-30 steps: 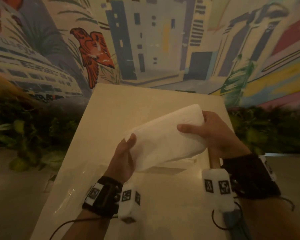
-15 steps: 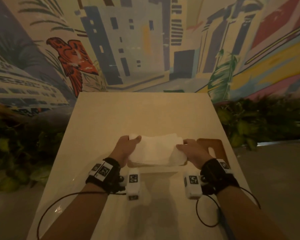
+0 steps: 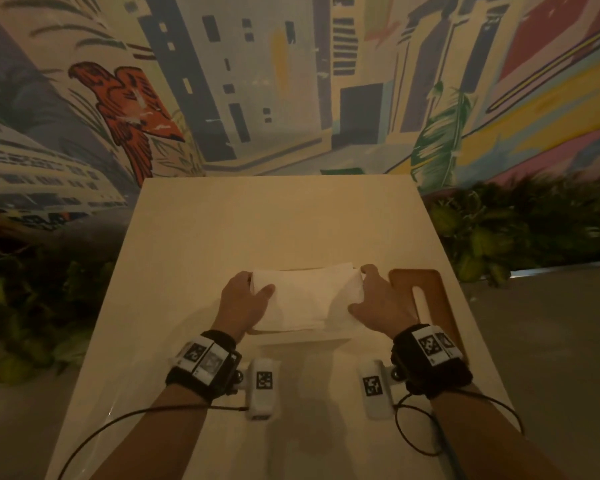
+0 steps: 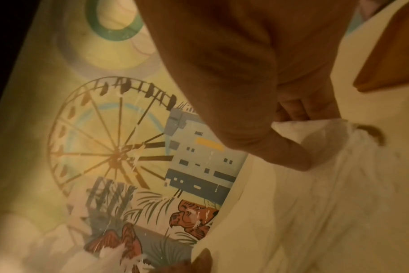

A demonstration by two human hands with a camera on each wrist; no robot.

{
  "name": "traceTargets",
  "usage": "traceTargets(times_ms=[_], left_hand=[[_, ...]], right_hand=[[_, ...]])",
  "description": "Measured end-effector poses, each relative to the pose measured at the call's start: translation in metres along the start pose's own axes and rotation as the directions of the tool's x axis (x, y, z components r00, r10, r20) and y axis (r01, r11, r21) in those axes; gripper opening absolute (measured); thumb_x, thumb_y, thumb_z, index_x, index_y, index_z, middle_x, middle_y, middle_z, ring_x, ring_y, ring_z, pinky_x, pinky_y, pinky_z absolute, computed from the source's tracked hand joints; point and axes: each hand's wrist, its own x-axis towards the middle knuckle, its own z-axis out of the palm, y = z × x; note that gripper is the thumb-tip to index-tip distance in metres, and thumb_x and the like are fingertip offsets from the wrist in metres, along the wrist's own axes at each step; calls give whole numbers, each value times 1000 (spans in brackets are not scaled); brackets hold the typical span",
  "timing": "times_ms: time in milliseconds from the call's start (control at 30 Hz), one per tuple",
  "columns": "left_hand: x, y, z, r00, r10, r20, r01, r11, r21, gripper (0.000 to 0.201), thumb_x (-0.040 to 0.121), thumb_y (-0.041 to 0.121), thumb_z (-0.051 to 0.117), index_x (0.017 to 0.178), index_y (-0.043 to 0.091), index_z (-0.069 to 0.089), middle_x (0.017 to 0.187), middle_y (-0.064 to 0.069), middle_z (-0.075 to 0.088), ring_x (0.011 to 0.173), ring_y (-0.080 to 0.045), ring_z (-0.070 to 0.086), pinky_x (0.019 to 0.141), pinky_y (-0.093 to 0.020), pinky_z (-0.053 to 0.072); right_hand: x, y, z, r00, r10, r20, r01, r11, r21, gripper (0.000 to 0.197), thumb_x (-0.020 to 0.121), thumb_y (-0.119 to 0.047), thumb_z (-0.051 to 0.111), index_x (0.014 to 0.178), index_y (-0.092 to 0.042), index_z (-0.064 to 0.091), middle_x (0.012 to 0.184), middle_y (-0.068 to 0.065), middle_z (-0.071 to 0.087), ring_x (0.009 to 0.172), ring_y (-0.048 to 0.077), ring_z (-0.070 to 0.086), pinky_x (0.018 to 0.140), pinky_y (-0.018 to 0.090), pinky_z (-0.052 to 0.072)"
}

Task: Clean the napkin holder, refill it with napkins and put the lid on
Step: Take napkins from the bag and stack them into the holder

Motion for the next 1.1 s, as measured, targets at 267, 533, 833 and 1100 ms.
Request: traceTargets(times_ms=[267,533,833,1100], left_hand=[[-10,-5,-15,1000,11,-23,-13,997,-79,44,83,21,72,121,16,50,110,-1,60,95,-21,62,82,-40,56],[-14,-13,-12,996,89,-23,-89,995,-35,48,82,2,69,126,13,51,123,-6,59,95,-17,59,85,-33,53],[-15,-16,-9,990,137,-26,-137,990,9,56,83,5,68,134,11,48,130,-9,58,102,-20,58,88,-44,55],[-18,-25,-7,916,400,-24,-372,872,318,61,80,14,74,136,15,49,140,-7,50,128,-28,46,110,-42,36]], right_hand=[[-5,8,1,953,-249,173,294,895,-336,80,69,-34,83,137,-29,41,149,8,23,132,29,29,107,39,31],[0,20,-7,942,-303,144,332,902,-277,54,79,-32,77,128,-27,55,151,3,24,131,26,31,104,35,32],[-2,30,-3,871,-489,42,459,782,-422,43,77,-36,75,117,-26,64,153,9,27,141,32,18,110,46,26],[-2,27,-1,798,-545,258,603,715,-353,20,92,-19,59,105,-8,71,125,7,61,113,25,58,99,40,44]])
